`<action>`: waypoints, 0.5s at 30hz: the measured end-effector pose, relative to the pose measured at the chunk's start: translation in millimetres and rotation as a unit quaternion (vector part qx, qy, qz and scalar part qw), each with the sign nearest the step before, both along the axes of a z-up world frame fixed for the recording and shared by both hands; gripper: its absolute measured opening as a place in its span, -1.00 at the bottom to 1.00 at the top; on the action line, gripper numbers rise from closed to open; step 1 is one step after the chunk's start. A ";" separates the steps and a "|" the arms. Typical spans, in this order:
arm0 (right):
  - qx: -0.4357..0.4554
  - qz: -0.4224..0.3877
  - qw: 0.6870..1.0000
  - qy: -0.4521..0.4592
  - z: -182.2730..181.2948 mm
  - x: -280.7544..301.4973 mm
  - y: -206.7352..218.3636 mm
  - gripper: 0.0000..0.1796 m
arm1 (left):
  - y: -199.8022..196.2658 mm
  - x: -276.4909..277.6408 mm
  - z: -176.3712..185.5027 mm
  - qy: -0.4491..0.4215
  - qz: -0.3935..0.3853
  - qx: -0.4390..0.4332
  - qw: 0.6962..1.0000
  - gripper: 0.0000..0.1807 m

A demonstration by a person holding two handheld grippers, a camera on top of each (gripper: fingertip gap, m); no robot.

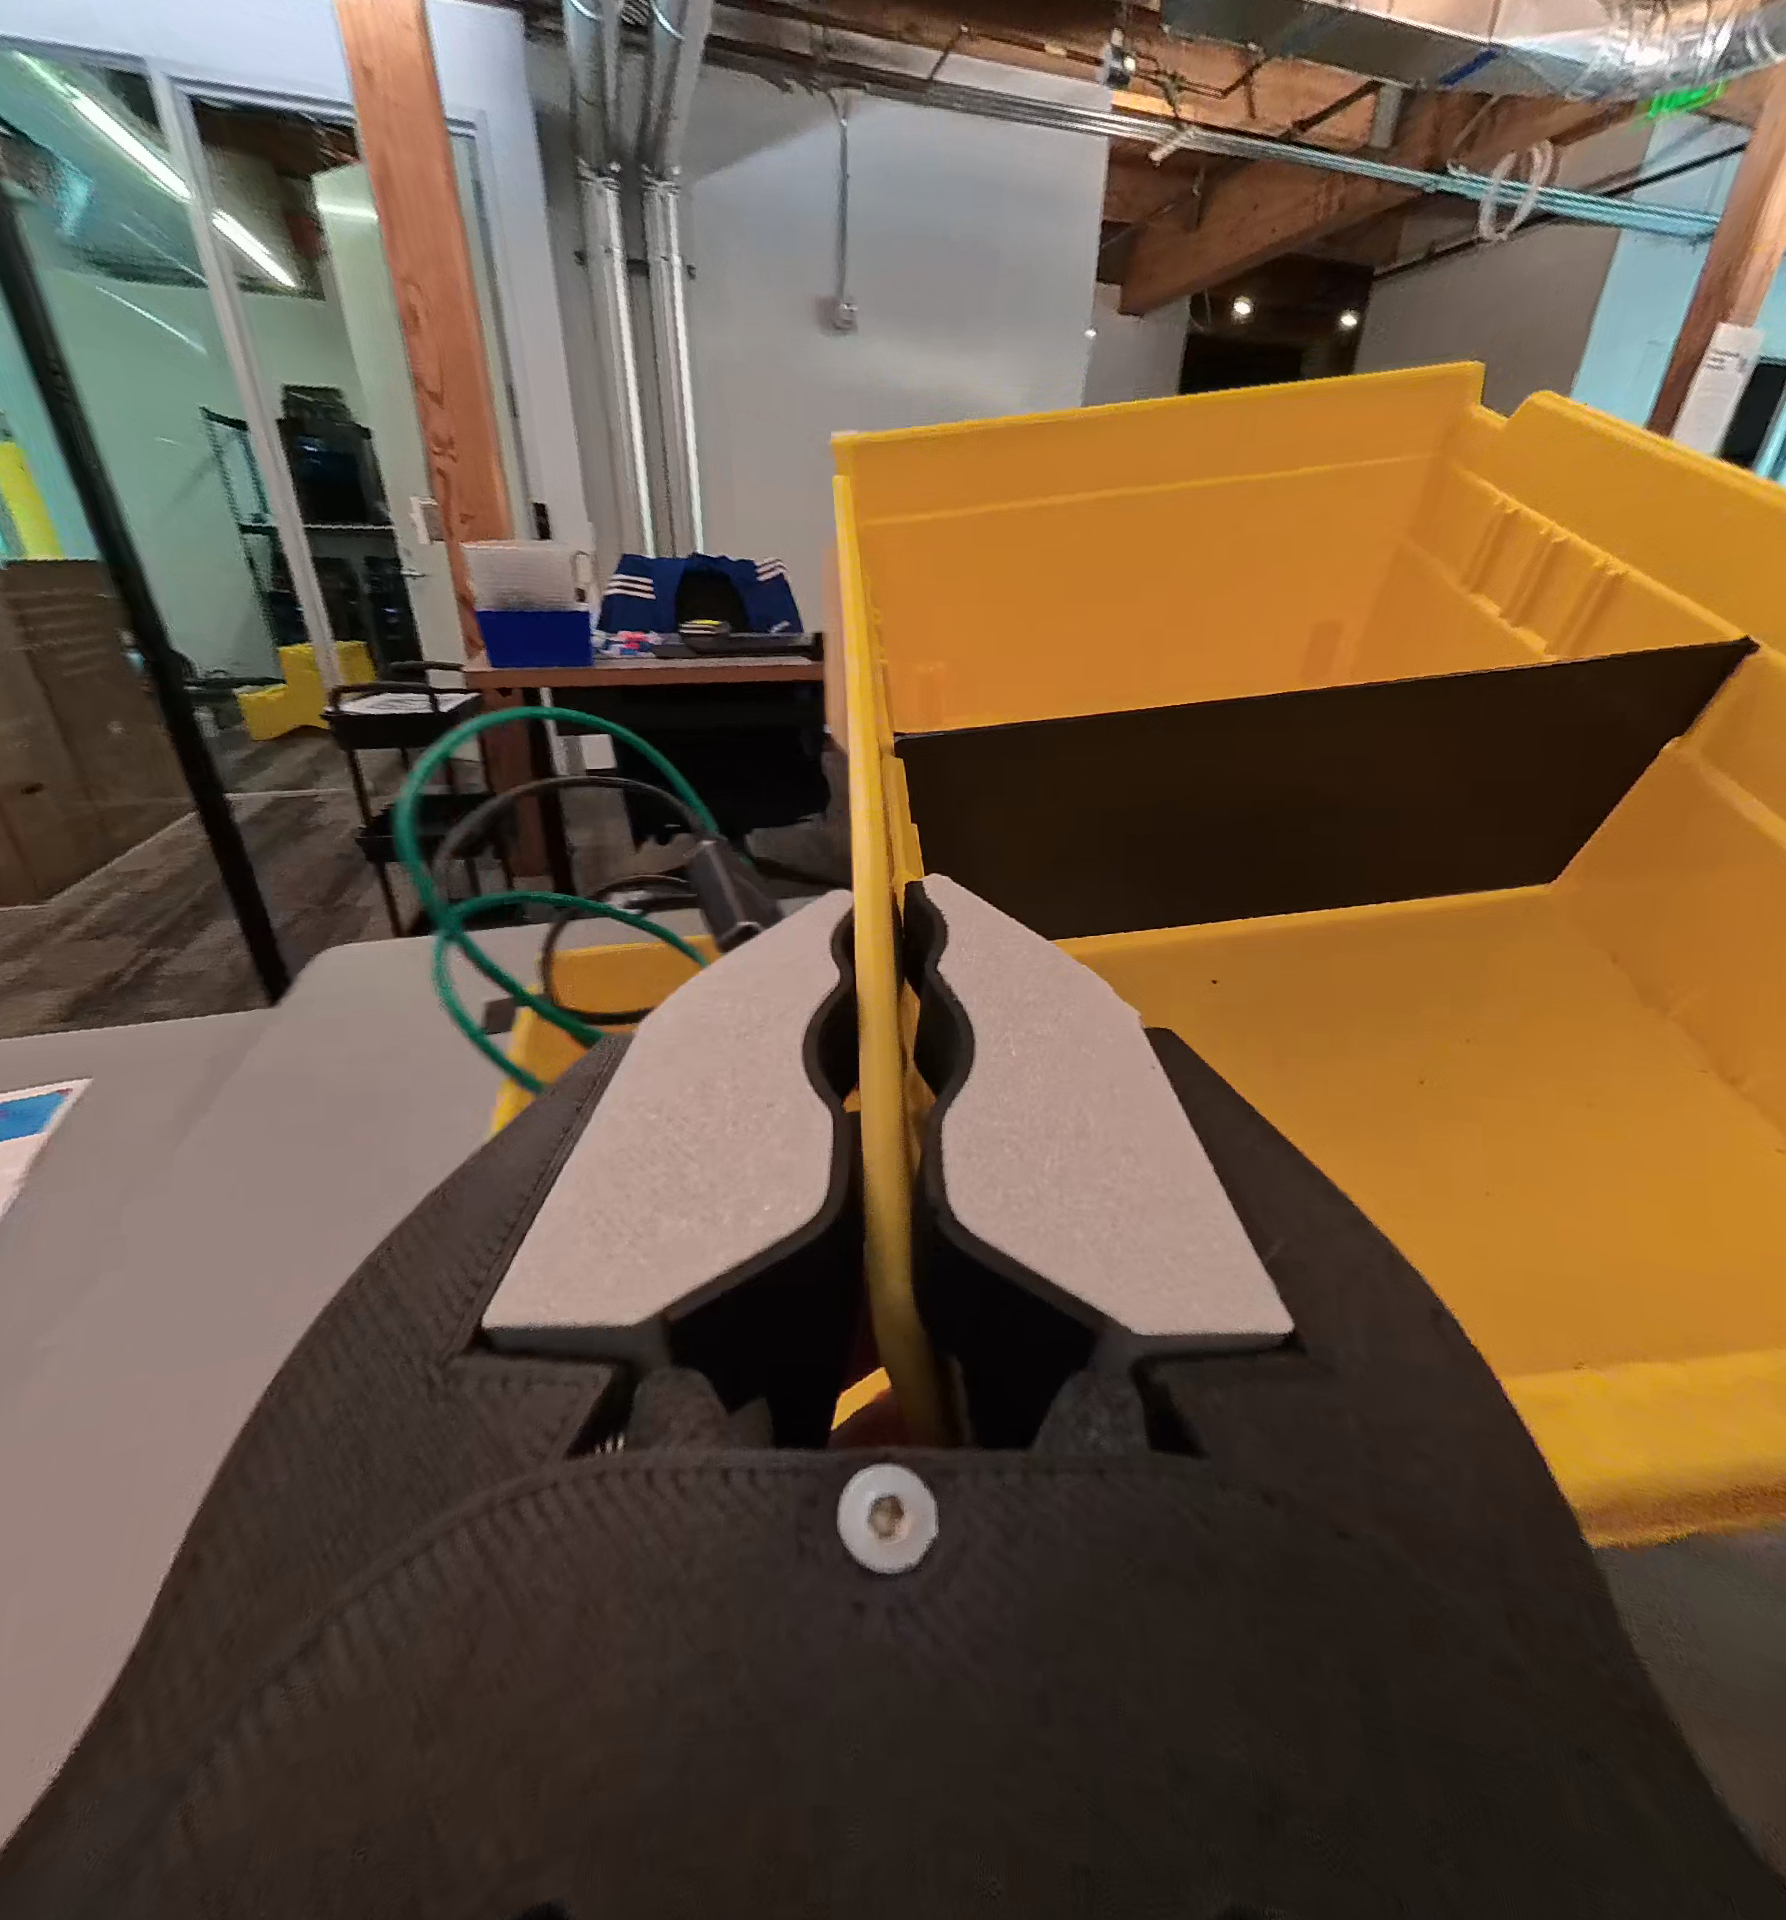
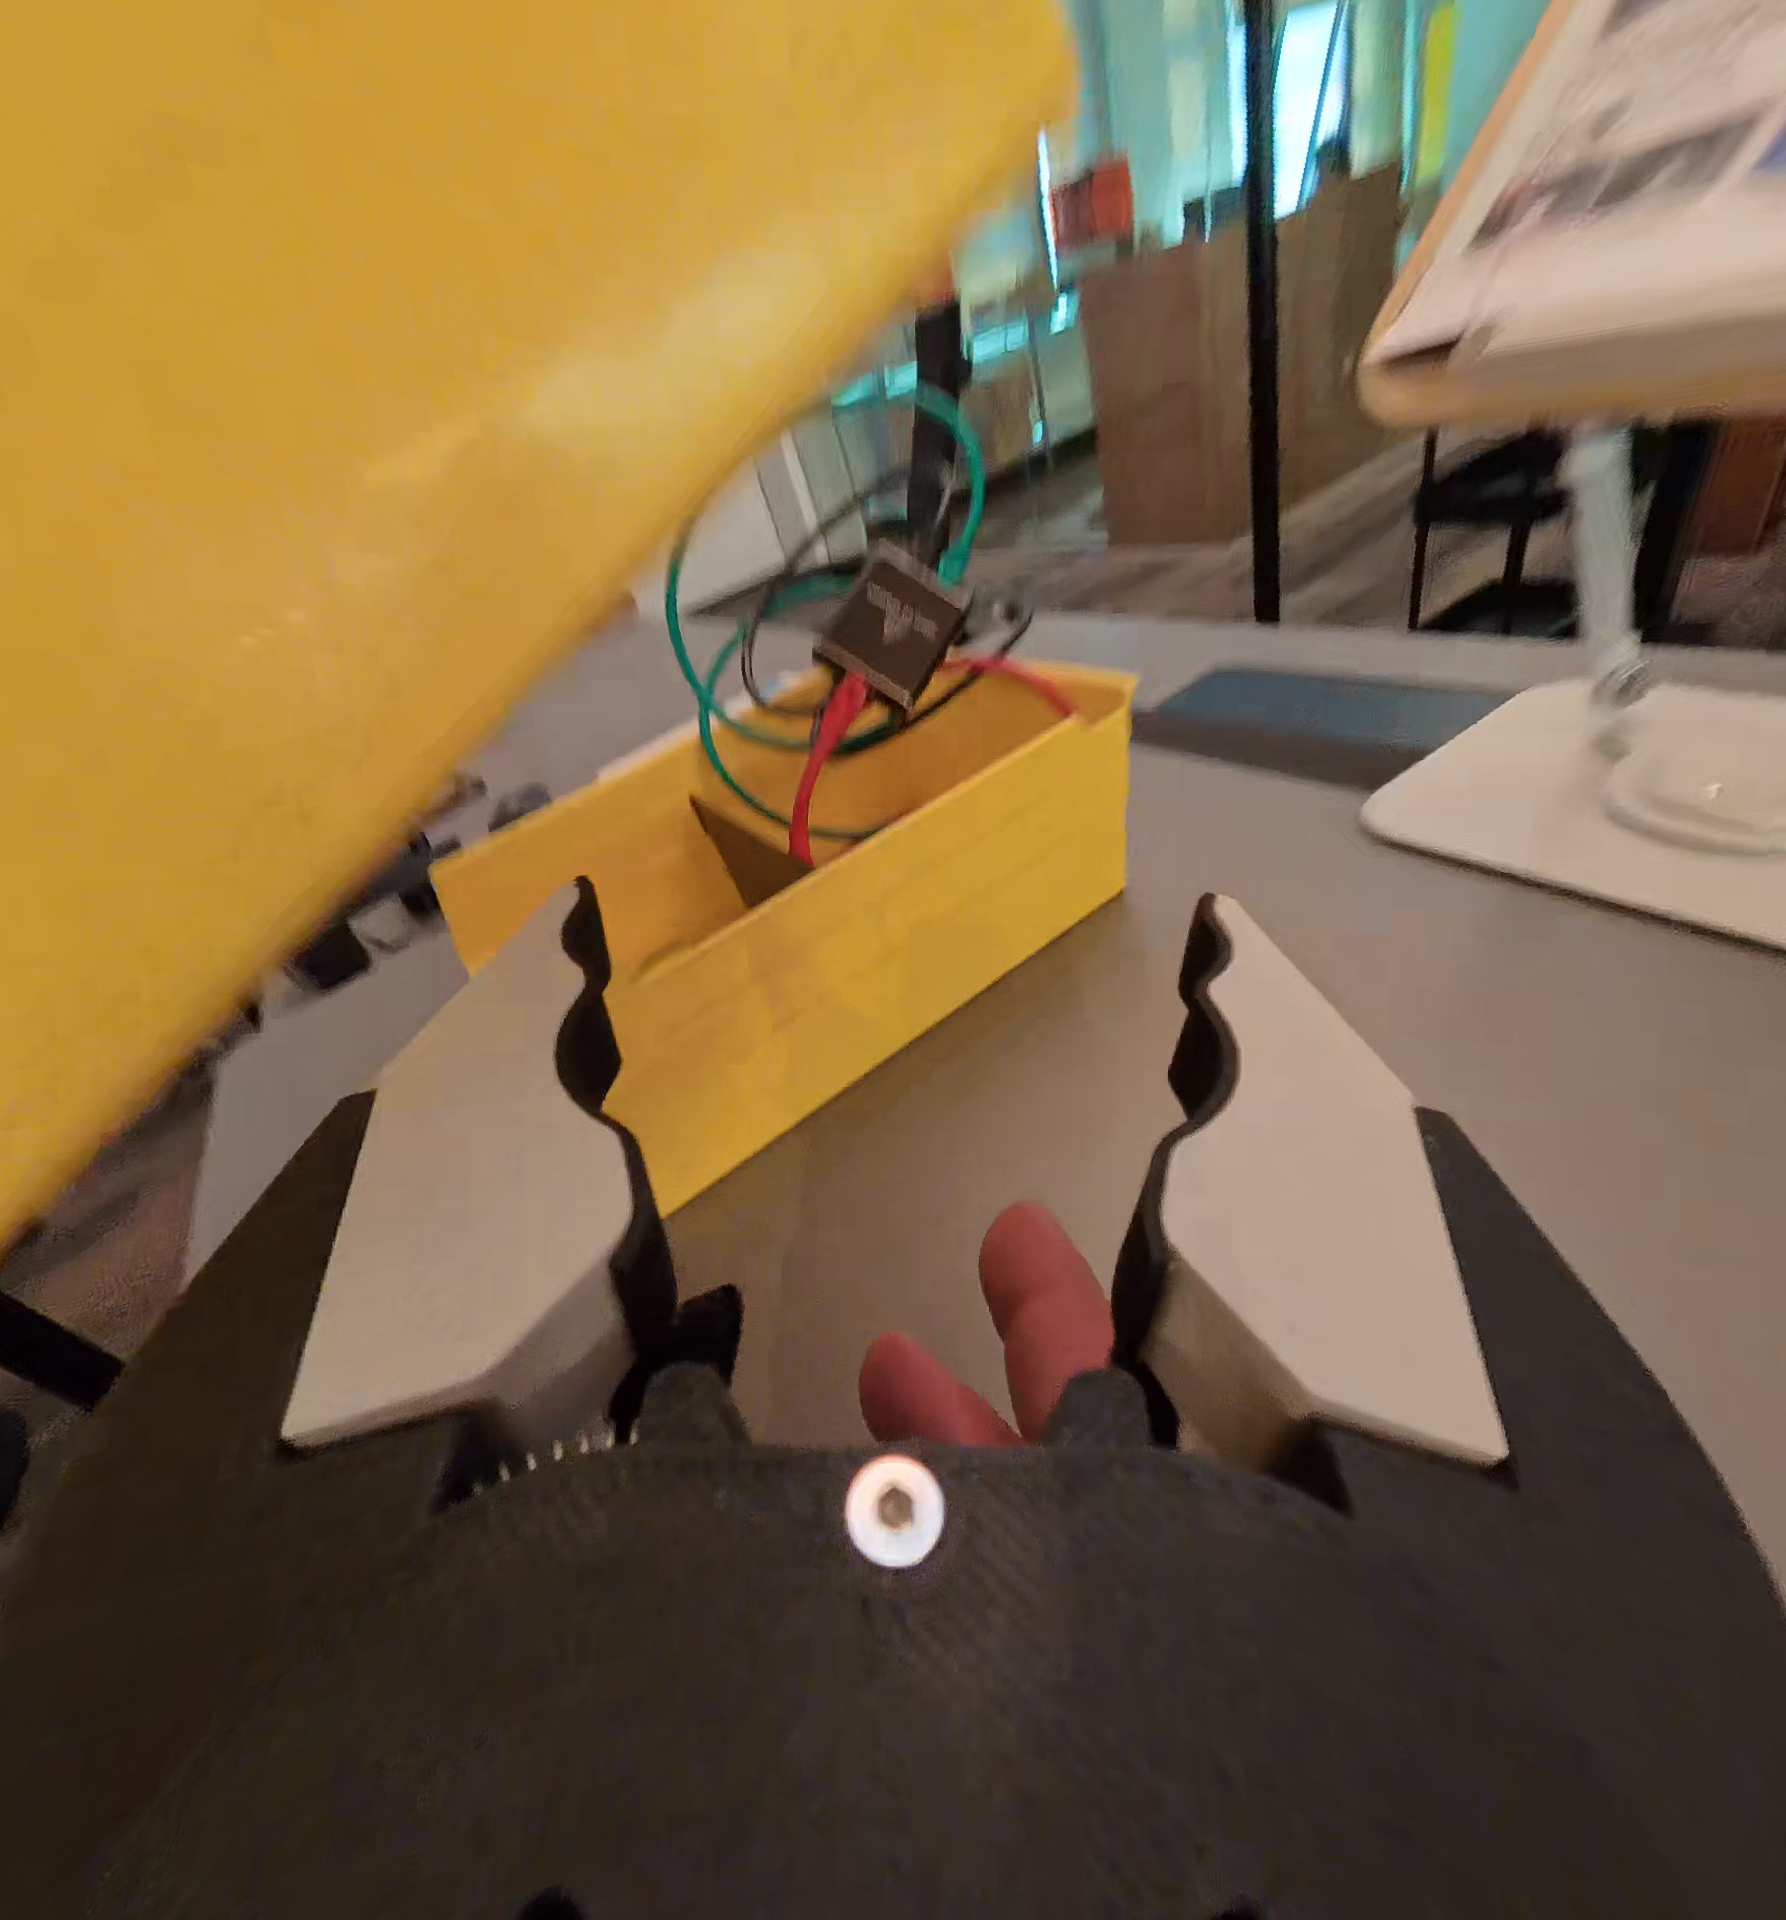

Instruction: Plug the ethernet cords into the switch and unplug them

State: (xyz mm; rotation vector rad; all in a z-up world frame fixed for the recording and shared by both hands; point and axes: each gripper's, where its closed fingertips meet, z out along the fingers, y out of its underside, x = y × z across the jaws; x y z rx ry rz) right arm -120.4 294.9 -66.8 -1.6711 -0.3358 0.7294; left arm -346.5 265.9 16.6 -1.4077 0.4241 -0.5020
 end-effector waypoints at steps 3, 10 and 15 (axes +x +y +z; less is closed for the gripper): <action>0.038 -0.047 0.998 0.034 31.0 63.0 -23.0 -0.01 | -1.0 49.8 -11.0 0.006 -0.026 -0.022 0.999 -0.95; 0.074 -0.218 0.963 0.144 39.6 226.5 -83.8 -0.02 | -9.6 148.2 -28.4 0.047 -0.078 -0.048 0.995 -0.95; 0.118 -0.178 0.961 0.177 60.0 242.0 -127.6 0.08 | -11.8 214.8 -62.0 0.062 -0.102 -0.088 0.989 -0.95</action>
